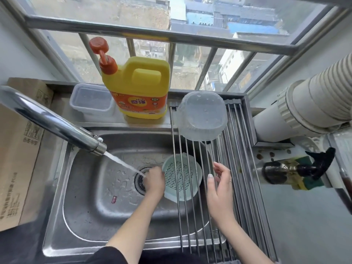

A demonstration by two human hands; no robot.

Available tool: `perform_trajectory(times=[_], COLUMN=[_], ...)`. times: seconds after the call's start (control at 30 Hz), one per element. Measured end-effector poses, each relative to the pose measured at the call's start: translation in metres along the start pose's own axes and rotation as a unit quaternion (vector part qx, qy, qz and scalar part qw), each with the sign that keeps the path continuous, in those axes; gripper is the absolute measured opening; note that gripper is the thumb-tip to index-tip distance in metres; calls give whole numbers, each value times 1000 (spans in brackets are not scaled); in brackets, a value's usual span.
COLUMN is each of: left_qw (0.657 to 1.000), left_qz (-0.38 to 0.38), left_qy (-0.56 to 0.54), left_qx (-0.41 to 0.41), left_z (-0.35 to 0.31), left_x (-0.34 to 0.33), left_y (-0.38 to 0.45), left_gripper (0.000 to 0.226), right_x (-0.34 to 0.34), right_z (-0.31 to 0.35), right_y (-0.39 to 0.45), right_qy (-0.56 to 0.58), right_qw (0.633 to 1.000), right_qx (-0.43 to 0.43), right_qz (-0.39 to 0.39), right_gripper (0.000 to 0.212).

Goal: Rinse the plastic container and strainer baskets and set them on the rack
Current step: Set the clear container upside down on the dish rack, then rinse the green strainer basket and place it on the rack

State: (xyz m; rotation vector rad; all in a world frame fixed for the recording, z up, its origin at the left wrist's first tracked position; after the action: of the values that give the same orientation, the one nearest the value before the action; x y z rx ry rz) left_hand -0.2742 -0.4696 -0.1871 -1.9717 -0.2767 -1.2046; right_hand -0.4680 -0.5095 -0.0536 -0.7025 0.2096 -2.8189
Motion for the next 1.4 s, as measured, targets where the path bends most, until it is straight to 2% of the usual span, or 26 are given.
perform_trajectory(times=[0.17, 0.23, 0.33, 0.43, 0.63, 0.7, 0.8, 0.9, 1.07, 1.27, 1.4], left_qw=[999, 997, 992, 997, 996, 997, 995, 993, 969, 938, 921], left_qz=[-13, -14, -44, -38, 30, 14, -51, -98, -166, -151, -125], left_qy=[20, 64, 101, 35, -56, -64, -78, -68, -159, -254, -321], left_qx=[-35, -46, -55, -51, -58, -47, -39, -4, 93, 179, 179], left_z=[0, -1, -5, -10, -15, -7, 14, 40, 89, 118, 122], left_x=[7, 12, 31, 42, 33, 37, 53, 76, 111, 133, 139], left_y=[-5, -9, -22, -29, -23, -24, -30, -39, -54, -65, -70], left_gripper=[24, 28, 23, 19, 16, 13, 12, 20, 18, 16, 12], right_x=[-4, -6, -8, -7, -3, -1, -1, -4, -15, -38, -81], right_z=[5, 6, 9, 7, 4, 5, 5, 8, 24, 39, 59], right_y=[1, 0, 0, -2, -8, -9, -12, -14, -22, -20, -15], right_qy=[-2, -12, -26, -32, -20, -13, -8, -12, 3, 91, 141], right_qw=[1000, 1000, 999, 999, 999, 999, 999, 999, 998, 992, 967], right_qx=[-4, -1, 9, 2, -10, -15, -16, -16, -7, -58, -132], right_qz=[15, 24, 25, 23, 34, 40, 40, 43, 56, 66, 164], right_gripper=[31, 28, 23, 19, 19, 19, 19, 18, 17, 19, 21])
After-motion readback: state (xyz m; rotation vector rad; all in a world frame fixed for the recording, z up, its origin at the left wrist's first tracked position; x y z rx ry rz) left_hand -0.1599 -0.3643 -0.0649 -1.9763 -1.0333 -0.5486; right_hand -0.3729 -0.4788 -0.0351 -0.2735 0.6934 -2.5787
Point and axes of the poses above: each hand's wrist, its own y-axis towards the middle knuckle, its own x-axis out of the back of the hand, z = x × y, the point moved 6 cm from there along y, towards the middle knuckle, and after that the axes turned 6 degrees about y, right-handed, at the moved point
